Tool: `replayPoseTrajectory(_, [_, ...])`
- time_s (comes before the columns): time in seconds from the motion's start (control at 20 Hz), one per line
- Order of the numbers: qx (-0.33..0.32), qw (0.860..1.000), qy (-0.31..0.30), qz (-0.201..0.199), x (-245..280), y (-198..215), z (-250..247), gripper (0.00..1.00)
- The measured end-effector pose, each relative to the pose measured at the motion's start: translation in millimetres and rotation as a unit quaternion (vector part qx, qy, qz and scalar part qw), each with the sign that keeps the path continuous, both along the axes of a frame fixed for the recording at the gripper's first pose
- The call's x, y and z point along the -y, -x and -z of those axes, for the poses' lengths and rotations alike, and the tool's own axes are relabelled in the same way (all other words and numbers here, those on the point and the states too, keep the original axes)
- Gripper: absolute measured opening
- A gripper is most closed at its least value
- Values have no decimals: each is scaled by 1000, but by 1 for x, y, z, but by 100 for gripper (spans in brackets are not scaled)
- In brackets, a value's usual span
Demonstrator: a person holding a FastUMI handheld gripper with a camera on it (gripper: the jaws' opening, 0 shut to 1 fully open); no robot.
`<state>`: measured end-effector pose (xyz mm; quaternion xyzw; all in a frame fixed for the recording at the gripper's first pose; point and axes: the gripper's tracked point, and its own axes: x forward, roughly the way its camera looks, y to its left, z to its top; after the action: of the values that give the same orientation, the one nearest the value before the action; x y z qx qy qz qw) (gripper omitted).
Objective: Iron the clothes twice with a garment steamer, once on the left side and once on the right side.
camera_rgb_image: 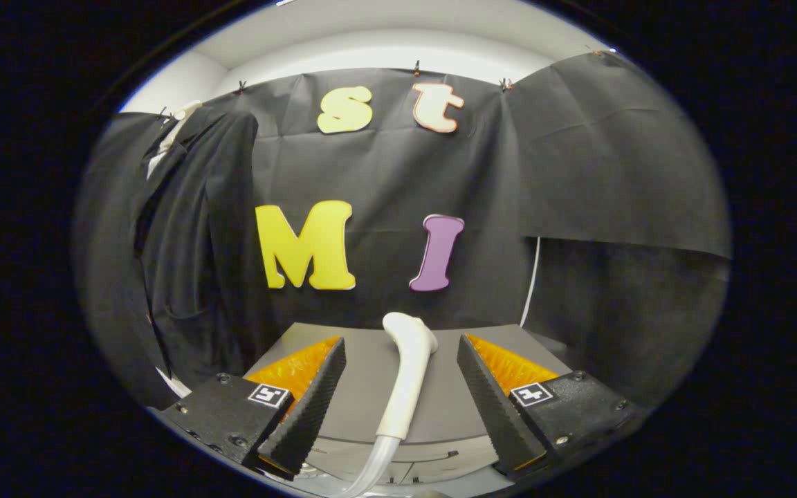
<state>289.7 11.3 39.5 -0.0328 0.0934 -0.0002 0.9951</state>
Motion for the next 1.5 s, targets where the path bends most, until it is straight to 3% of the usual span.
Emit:
replayPoseTrajectory(0.2, [-50, 999, 3, -11, 7, -44, 38, 100])
replayPoseTrajectory(0.5, [-128, 992, 1, -21, 21, -72, 91, 99])
replayPoseTrajectory(0.7, [-174, 984, -5, -39, 24, -74, 117, 89])
replayPoseTrajectory(0.95, [-190, 980, -16, -57, 14, -79, 127, 67])
replayPoseTrajectory(1.2, [-186, 980, -29, -59, 15, -75, 126, 66])
replayPoseTrajectory(1.5, [-172, 983, -52, -48, 14, -73, 120, 47])
